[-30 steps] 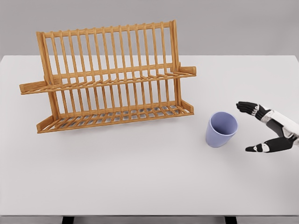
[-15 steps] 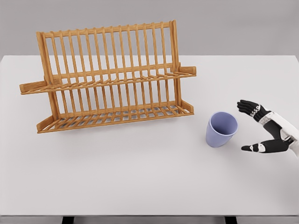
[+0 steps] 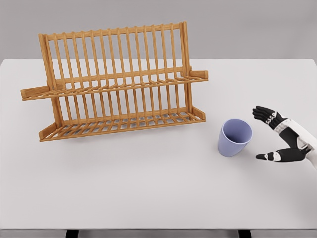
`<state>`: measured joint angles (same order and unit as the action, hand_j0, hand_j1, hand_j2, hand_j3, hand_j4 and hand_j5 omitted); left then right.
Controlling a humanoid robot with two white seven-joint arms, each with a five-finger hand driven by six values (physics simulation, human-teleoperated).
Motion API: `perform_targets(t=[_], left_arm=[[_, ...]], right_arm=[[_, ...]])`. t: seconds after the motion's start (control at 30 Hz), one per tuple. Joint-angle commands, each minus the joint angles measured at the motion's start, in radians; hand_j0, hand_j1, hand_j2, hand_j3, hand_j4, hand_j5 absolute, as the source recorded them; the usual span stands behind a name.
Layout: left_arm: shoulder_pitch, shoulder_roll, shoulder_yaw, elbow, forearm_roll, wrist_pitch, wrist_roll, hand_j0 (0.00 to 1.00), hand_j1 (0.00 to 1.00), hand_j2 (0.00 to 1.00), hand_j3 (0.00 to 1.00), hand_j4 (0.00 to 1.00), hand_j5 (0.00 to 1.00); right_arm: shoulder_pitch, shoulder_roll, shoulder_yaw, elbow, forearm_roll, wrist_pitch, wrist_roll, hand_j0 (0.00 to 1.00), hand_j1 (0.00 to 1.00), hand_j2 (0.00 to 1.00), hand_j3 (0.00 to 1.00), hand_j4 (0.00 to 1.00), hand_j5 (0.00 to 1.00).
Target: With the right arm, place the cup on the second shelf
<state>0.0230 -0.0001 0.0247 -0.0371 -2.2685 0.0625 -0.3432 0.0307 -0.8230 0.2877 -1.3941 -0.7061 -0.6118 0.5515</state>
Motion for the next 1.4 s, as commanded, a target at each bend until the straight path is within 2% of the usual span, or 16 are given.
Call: perform_targets(t=[0.0, 0.47, 0.57, 0.97, 1.23, 1.37], left_arm=[[0.0, 0.0, 0.0, 0.0, 0.0, 0.0, 0.0, 1.0, 1.0, 1.0, 1.0, 1.0, 1.0], [0.0, 0.0, 0.0, 0.0, 0.0, 0.0, 0.0, 1.0, 1.0, 1.0, 1.0, 1.0, 1.0], [0.0, 0.0, 0.0, 0.0, 0.0, 0.0, 0.0, 1.0, 1.0, 1.0, 1.0, 1.0, 1.0], [0.0, 0.0, 0.0, 0.0, 0.0, 0.0, 0.0, 1.0, 1.0, 1.0, 1.0, 1.0, 1.0], [0.0, 0.0, 0.0, 0.0, 0.0, 0.0, 0.0, 1.0, 1.0, 1.0, 1.0, 1.0, 1.0], [0.0, 0.0, 0.0, 0.0, 0.0, 0.0, 0.0, 1.0, 1.0, 1.0, 1.0, 1.0, 1.0]], right_arm=[[0.0, 0.011, 0.001, 0.001, -0.007, 0.001, 0.001, 1.0, 1.0, 1.0, 1.0, 1.0, 1.0], [-0.035, 0.081, 0.011, 0.01, 0.008, 0.001, 0.016, 1.0, 1.0, 1.0, 1.0, 1.0, 1.0], [-0.038, 0.096, 0.011, 0.021, 0.008, 0.001, 0.044, 1.0, 1.0, 1.0, 1.0, 1.0, 1.0], [-0.04, 0.111, 0.024, 0.033, 0.01, 0.001, 0.044, 1.0, 1.0, 1.0, 1.0, 1.0, 1.0], [-0.087, 0.14, 0.062, 0.07, 0.013, 0.001, 0.044, 1.0, 1.0, 1.0, 1.0, 1.0, 1.0], [-0.089, 0.14, 0.068, 0.069, 0.017, 0.001, 0.044, 1.0, 1.0, 1.0, 1.0, 1.0, 1.0]])
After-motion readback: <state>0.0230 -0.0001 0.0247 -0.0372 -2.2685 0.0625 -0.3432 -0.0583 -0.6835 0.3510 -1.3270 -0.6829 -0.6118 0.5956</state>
